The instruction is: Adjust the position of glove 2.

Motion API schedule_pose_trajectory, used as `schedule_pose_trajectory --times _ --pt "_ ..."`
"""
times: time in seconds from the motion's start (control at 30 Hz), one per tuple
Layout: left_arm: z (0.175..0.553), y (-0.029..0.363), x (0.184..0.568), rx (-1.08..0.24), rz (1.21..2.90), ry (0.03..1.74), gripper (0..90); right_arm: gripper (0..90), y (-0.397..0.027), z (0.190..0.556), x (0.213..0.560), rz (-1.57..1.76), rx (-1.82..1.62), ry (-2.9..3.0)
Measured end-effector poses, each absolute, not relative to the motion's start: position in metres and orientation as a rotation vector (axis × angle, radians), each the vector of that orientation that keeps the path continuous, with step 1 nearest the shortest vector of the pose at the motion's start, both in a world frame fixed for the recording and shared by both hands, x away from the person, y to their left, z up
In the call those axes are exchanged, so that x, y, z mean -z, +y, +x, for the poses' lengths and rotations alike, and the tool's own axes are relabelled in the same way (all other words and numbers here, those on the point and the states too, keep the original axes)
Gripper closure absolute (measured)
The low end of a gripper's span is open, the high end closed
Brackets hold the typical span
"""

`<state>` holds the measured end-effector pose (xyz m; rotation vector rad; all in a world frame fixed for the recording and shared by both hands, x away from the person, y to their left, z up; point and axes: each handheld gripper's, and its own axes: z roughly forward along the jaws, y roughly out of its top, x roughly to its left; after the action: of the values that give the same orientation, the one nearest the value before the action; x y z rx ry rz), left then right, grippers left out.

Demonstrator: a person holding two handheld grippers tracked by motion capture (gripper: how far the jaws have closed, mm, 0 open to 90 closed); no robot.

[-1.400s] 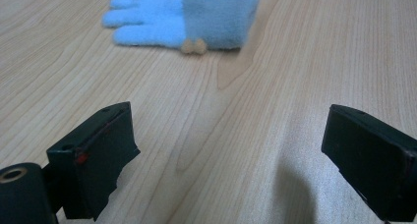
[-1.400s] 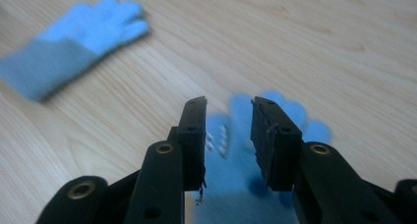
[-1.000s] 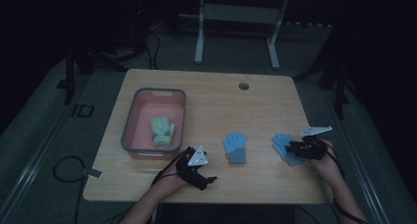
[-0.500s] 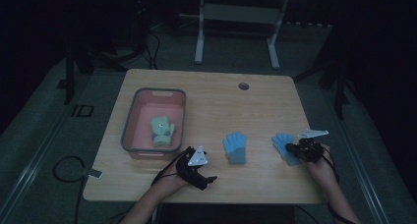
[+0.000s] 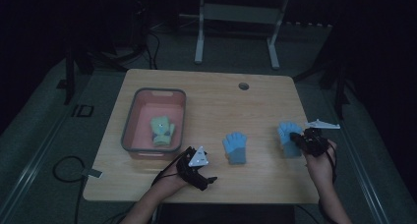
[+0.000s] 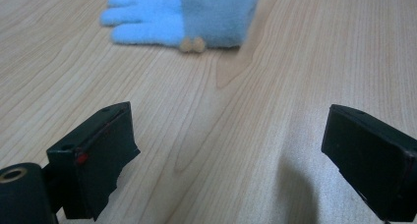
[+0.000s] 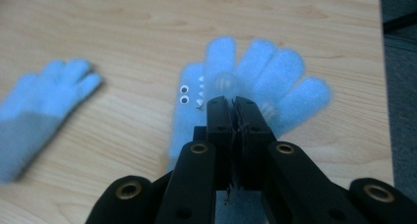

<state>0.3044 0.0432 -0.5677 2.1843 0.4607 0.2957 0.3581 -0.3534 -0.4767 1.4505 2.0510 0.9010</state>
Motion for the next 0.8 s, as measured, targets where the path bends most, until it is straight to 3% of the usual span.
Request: schedule_pose_trajectory --times 0.37,0.8 --pt "0.305 0.044 0.568 -0.298 2.181 0.458 6.4 86.5 -0.326 0.343 0.462 1.503 -0.933 1.985" --pt "0.304 0.043 0.568 -0.296 2.181 0.455 6.4 86.1 -0.307 0.346 0.507 1.603 -0.858 1.984"
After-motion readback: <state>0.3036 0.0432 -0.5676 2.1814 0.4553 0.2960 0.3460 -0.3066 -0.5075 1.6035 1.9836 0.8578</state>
